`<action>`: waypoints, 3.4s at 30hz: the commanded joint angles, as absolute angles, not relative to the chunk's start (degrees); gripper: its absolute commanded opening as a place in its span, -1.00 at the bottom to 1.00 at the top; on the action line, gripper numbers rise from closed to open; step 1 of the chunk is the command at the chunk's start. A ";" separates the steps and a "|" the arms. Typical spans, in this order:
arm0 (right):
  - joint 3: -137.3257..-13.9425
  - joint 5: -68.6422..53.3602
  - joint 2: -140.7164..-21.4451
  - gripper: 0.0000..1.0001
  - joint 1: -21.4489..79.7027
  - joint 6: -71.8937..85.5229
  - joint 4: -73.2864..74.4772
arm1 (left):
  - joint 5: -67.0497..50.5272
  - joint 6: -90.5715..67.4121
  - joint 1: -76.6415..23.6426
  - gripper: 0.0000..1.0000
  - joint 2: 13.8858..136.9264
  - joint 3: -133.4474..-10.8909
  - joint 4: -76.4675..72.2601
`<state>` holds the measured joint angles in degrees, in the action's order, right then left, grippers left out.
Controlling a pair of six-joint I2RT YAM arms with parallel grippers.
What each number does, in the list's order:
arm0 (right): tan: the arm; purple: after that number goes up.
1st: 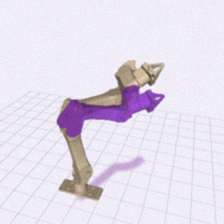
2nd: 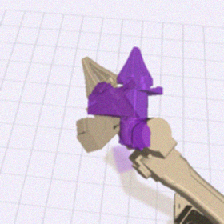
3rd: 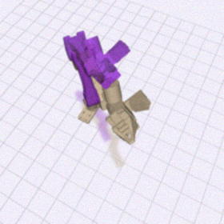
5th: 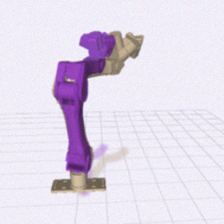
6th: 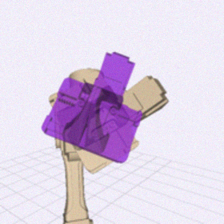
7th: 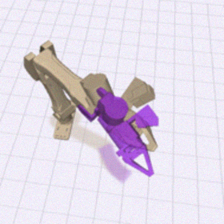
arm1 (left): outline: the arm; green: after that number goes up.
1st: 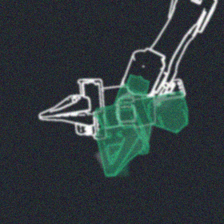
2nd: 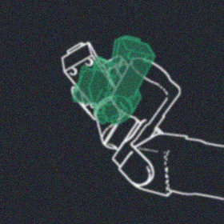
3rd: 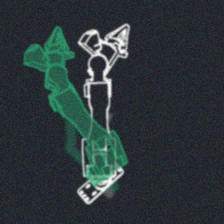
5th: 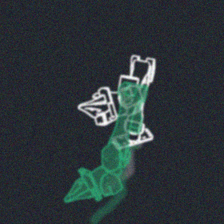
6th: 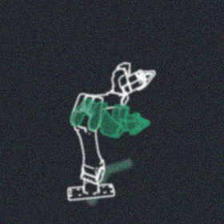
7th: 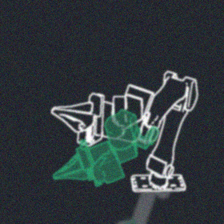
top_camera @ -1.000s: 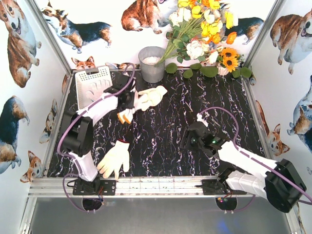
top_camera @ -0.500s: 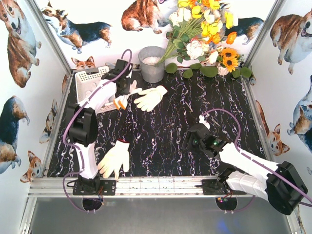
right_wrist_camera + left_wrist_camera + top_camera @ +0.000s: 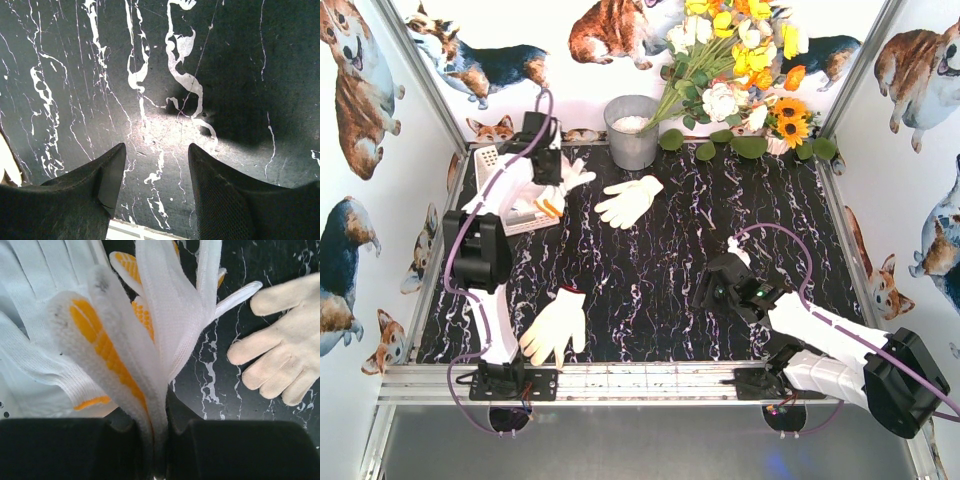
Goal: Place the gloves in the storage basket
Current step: Place the glove in the bin.
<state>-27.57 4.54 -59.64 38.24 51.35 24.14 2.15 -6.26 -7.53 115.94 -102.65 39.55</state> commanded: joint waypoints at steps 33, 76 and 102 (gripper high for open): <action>-31.18 2.42 -66.10 0.10 38.23 51.48 23.17 | -8.01 -29.72 5.31 -1.00 104.13 -79.14 5.12; -30.41 2.20 -62.74 0.09 38.23 51.50 25.30 | -12.90 -29.52 10.68 -0.26 110.90 -71.63 -0.22; -30.29 2.09 -62.99 0.08 38.23 51.43 24.68 | -28.91 -37.98 13.01 -1.00 111.88 -70.82 -9.13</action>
